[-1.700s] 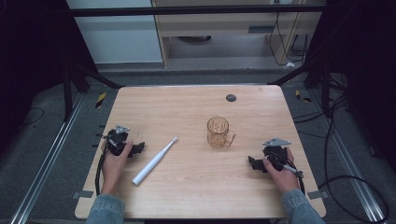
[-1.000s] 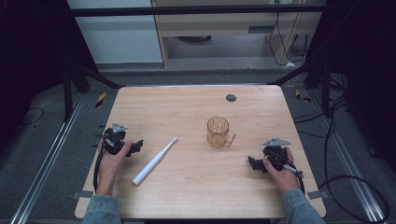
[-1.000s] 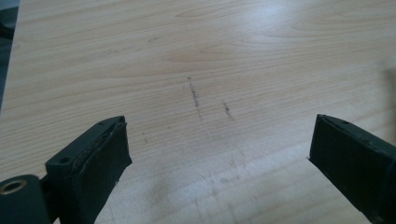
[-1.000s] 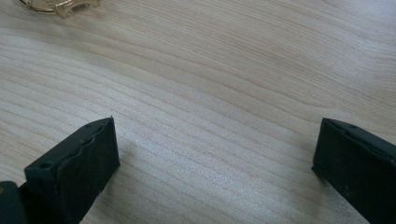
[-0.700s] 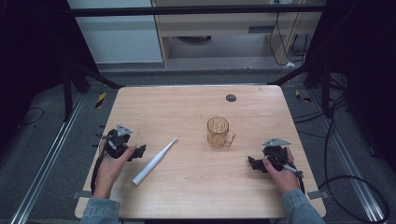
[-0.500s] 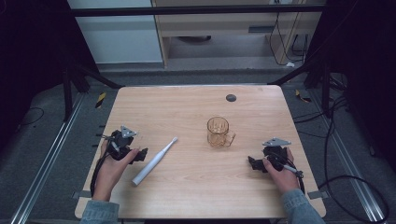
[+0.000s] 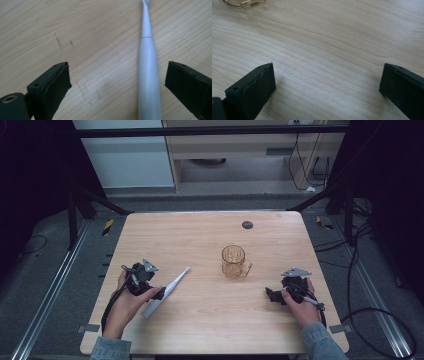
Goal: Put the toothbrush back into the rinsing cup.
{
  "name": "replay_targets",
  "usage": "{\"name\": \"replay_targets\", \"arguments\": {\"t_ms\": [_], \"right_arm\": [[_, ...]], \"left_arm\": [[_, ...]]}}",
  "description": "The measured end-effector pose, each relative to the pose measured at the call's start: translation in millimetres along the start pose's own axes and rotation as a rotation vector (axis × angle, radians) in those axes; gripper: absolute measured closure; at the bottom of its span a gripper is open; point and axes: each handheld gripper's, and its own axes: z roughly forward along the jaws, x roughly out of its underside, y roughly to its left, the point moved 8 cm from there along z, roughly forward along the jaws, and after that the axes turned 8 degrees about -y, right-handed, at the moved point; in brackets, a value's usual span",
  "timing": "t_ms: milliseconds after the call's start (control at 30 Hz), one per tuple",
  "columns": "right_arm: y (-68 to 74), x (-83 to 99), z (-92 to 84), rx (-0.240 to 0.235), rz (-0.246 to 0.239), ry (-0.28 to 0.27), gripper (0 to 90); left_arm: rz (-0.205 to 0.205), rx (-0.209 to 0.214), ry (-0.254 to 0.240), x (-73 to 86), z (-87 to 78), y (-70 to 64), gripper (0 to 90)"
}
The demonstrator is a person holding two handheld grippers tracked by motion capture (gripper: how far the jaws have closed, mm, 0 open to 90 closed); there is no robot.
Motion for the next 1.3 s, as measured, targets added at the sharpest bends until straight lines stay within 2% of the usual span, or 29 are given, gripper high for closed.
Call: {"name": "replay_targets", "arguments": {"t_ms": [300, 500, 633, 967, 1100, 1300], "right_arm": [[0.0, 0.0, 0.0, 0.000, 0.000, 0.000, 0.3], [0.0, 0.0, 0.0, 0.000, 0.000, 0.000, 0.4], [0.0, 0.0, 0.0, 0.000, 0.000, 0.000, 0.4], [0.0, 0.0, 0.0, 0.000, 0.000, 0.000, 0.4], [0.0, 0.0, 0.1, 0.000, 0.000, 0.000, 0.3], [0.0, 0.0, 0.0, 0.000, 0.000, 0.000, 0.3]], "left_arm": [[0.016, 0.012, 0.032, 2.6, 6.8, -6.8, 6.8], [0.021, 0.029, 0.035, 1.5, 8.5, -12.3, 13.9], [0.010, 0.033, 0.030, 0.9, 9.1, -12.7, 21.7], [-0.019, 0.042, 0.022, 0.1, 11.2, -12.3, 28.8], [-0.010, 0.061, 0.014, -3.0, 11.0, -15.9, 32.4], [-0.001, 0.100, 0.047, -0.4, 16.0, -19.4, 38.9]]}}
